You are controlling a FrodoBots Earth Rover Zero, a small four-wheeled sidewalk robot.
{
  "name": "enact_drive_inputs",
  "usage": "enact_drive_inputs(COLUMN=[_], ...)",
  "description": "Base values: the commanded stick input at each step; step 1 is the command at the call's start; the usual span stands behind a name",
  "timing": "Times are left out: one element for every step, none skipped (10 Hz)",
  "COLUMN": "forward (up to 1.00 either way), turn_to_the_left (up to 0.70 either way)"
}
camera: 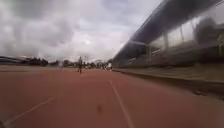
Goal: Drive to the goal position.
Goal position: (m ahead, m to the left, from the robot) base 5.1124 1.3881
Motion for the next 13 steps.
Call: enact_drive_inputs(forward=[0.85, 0.85, 0.85, 0.85, 0.85, 0.85, 0.85, 0.85, 0.85, 0.85, 0.85, 0.85, 0.85], turn_to_the_left=[0.00, 0.00, 0.00, 0.00, 0.00, 0.00, 0.00, 0.00, 0.00, 0.00, 0.00, 0.00, 0.00])
